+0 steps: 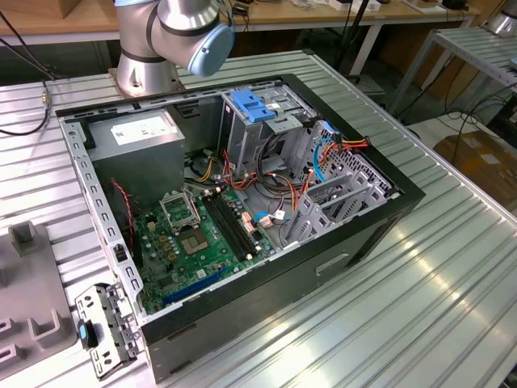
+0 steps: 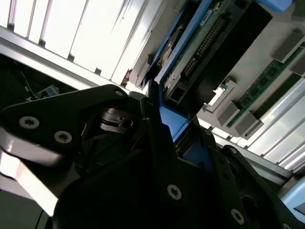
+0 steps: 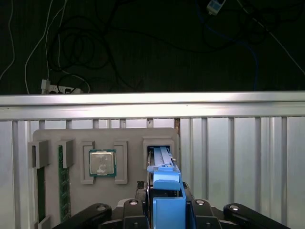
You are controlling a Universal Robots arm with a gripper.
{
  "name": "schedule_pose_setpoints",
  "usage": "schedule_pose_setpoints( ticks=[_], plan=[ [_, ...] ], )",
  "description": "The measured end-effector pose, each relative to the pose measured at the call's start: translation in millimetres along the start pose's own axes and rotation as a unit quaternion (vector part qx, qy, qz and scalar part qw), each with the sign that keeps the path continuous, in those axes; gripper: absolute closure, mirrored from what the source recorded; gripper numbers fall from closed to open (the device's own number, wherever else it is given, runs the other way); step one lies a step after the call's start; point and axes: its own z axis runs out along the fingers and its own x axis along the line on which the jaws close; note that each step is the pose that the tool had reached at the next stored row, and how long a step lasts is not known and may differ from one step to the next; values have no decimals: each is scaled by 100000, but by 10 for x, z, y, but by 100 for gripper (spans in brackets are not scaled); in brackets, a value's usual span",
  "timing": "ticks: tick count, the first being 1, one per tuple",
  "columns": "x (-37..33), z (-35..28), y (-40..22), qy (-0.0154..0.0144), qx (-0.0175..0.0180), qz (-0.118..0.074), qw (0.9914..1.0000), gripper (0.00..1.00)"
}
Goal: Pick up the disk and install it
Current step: 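Pick up the disk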
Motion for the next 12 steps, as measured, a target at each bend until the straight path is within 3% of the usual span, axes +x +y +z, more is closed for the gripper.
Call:
schedule_pose_setpoints(
  ticks=[6,8,12],
  plan=[
    [0,-68,0,65,-6,-3,100000,63],
    [0,-123,0,343,-1,-1,99999,63],
    [-1,-218,-1,603,13,-1,99998,63]
  ],
)
